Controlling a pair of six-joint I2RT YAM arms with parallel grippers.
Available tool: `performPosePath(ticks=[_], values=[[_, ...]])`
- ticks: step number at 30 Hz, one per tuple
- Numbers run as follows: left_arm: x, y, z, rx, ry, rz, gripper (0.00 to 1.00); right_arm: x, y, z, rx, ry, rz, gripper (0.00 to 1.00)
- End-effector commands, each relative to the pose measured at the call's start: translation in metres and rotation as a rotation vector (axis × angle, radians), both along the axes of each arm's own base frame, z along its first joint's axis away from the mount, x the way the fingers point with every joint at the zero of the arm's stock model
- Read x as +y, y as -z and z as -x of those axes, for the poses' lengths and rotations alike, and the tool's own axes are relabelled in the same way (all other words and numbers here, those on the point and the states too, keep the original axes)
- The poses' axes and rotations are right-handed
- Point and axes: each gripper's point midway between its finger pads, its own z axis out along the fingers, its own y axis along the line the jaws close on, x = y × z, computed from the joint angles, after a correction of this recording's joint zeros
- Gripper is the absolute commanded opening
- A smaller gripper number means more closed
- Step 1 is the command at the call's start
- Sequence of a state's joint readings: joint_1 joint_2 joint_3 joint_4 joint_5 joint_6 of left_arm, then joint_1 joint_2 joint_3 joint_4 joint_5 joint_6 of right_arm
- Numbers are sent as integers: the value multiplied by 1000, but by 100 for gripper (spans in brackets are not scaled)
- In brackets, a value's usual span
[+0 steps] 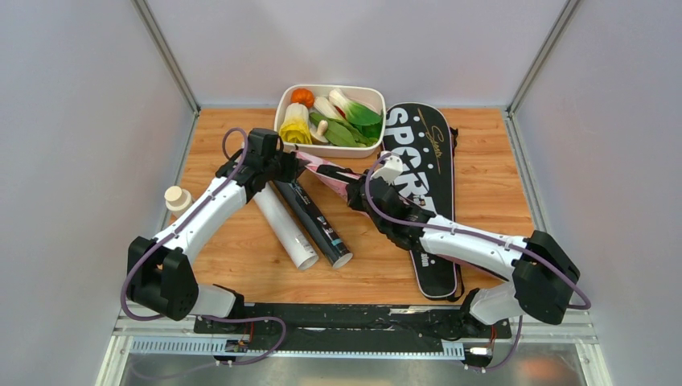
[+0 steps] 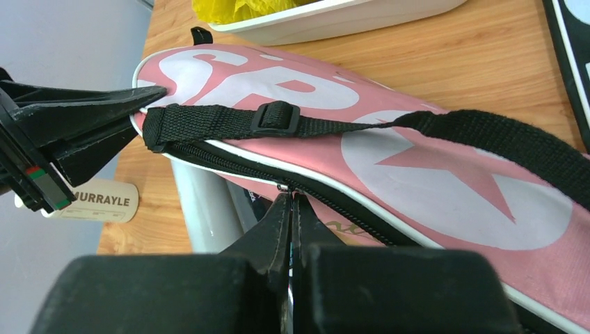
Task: Pack up the badminton gear
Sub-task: Zip the racket bag at the center of the board, then adjust the racket bag at the center of the board.
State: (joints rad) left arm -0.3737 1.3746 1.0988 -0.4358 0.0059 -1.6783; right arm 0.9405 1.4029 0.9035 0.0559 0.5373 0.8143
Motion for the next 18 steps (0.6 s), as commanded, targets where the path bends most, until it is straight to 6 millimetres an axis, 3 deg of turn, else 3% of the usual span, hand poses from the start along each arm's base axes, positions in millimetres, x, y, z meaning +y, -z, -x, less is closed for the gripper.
performPosePath(ticks=[1, 7, 11, 18], values=[[-9, -4, 4, 3, 27, 30, 0, -6, -33, -10, -132, 11, -27, 0], [-6, -8, -1, -11, 2, 24, 0, -14, -34, -2, -159, -42, 45, 0], [-2, -16, -11, -56, -52, 47, 0, -28, -23, 8, -119, -34, 67, 0], [-10, -30, -29, -86, -42, 51, 0, -73, -2, 24, -20, 47, 157, 0]])
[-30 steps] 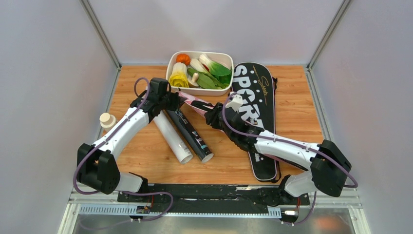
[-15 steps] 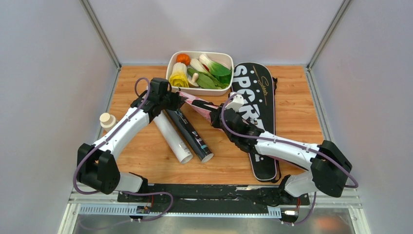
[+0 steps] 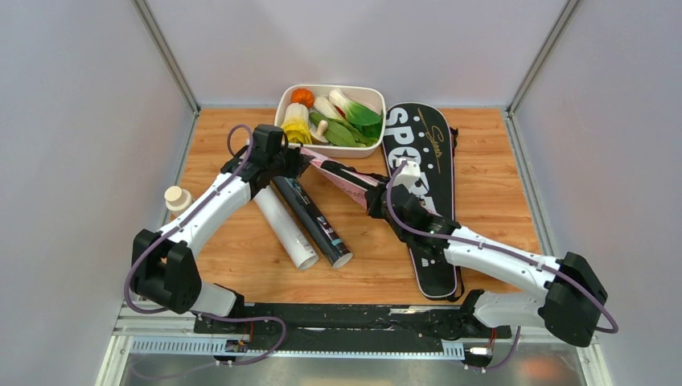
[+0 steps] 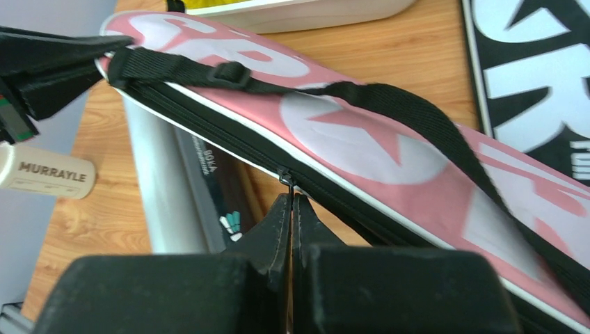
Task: Pack up the badminton gear
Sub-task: Adjust the racket bag at the center of the board.
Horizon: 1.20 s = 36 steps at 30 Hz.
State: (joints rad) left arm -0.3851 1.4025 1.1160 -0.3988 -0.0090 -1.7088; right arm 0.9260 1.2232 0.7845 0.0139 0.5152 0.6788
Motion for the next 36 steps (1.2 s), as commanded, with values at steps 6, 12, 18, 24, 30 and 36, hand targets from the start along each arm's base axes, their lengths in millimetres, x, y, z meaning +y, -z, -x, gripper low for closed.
performPosePath(ticks=[6, 12, 18, 24, 30, 36], values=[[1, -34, -22, -105, -50, 18, 0, -70, -2, 18, 55, 161, 73, 0], [3, -49, -26, -161, -61, 27, 0, -121, 12, 24, 131, 283, 127, 0], [5, -76, -28, -243, -72, 16, 0, -167, 10, 37, 165, 390, 136, 0], [1, -88, -24, -273, -50, 33, 0, -190, -6, 39, 151, 457, 115, 0], [3, -86, -17, -268, -37, 28, 0, -144, -37, 37, 88, 225, -34, 3], [9, -80, -12, -253, -48, -7, 0, -137, -34, 42, 132, 136, 57, 33]])
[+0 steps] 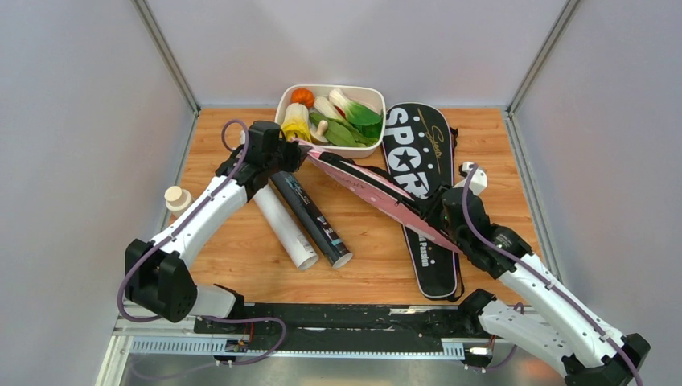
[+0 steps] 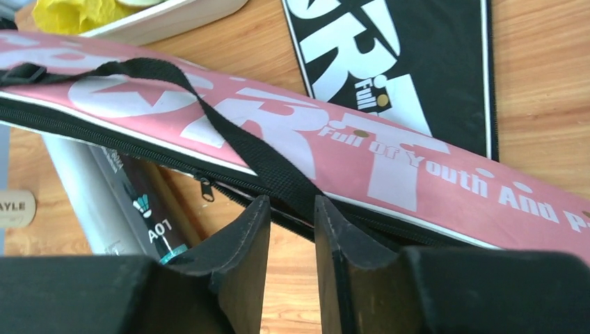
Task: Pack up the badminton gear
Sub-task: Adjust the racket bag at the center of the board.
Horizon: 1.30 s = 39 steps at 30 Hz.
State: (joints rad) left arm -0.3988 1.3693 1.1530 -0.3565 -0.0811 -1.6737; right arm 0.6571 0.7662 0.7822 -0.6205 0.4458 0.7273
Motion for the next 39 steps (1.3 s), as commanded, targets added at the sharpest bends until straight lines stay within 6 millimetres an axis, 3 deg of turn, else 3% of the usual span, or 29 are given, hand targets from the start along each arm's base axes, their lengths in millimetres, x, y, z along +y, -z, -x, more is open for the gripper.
performPosePath(ticks=[1, 6, 10, 15, 18, 20, 25, 34, 36, 39], values=[[8, -44, -1, -127, -26, 9, 0, 15, -21, 0, -7, -85, -16, 32], [5, -38, -3, -121, -6, -7, 0, 14, -18, 2, 17, -188, 127, 44], [2, -34, -2, -116, 17, -13, 0, -5, -32, -4, -52, -197, 284, 47], [0, -32, -1, -116, 45, -39, 0, -2, -35, -7, -63, -261, 345, 51], [-1, -32, -1, -113, 49, -43, 0, 10, -20, -6, -24, -346, 357, 51], [-1, -33, -1, -113, 51, -42, 0, 6, -8, -8, 13, -327, 384, 52], [0, -33, 0, -112, 49, -43, 0, 7, -5, -9, 27, -315, 372, 53], [3, -29, 2, -100, 40, -55, 0, 0, 23, -17, 126, -262, 415, 55], [4, -26, 3, -93, 38, -55, 0, -4, 24, -18, 132, -241, 421, 51], [5, -26, 5, -90, 34, -54, 0, -13, 17, -20, 121, -202, 415, 25]])
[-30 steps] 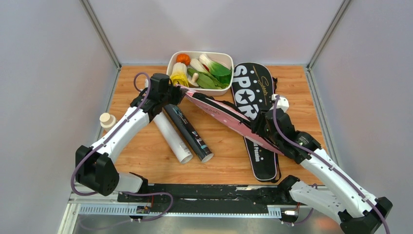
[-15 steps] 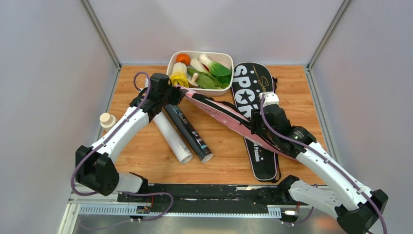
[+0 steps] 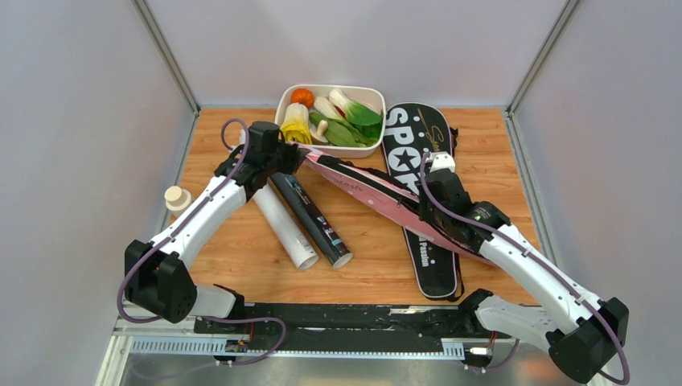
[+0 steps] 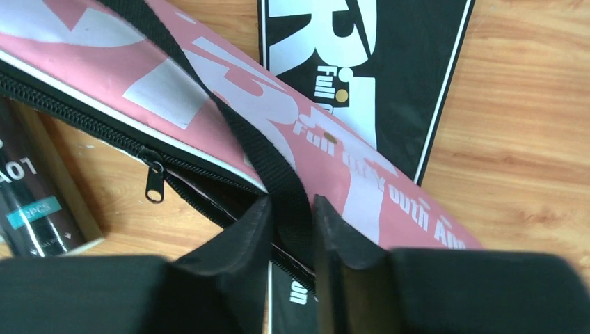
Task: Pack up the badminton gear
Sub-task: Adjust the racket bag at the center of the board.
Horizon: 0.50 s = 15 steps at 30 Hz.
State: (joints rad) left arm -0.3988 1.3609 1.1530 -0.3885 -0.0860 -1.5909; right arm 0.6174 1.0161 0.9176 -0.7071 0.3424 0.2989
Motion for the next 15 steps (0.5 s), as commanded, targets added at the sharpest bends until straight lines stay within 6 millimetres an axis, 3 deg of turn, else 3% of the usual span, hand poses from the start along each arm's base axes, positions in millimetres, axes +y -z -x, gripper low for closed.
performPosePath(ticks=[1, 3, 6, 15], values=[[3, -32, -2, -88, -8, 18, 0, -20, -17, -6, -51, 97, 2, 16], [6, -32, -2, -89, -19, -8, 0, -28, -32, -8, -91, 130, 5, 9], [12, -25, -1, -72, -34, -37, 0, -34, -51, -10, -146, 147, 6, 7], [19, -21, -1, -83, -29, -115, 0, -38, -77, -25, -225, 79, 123, 6]])
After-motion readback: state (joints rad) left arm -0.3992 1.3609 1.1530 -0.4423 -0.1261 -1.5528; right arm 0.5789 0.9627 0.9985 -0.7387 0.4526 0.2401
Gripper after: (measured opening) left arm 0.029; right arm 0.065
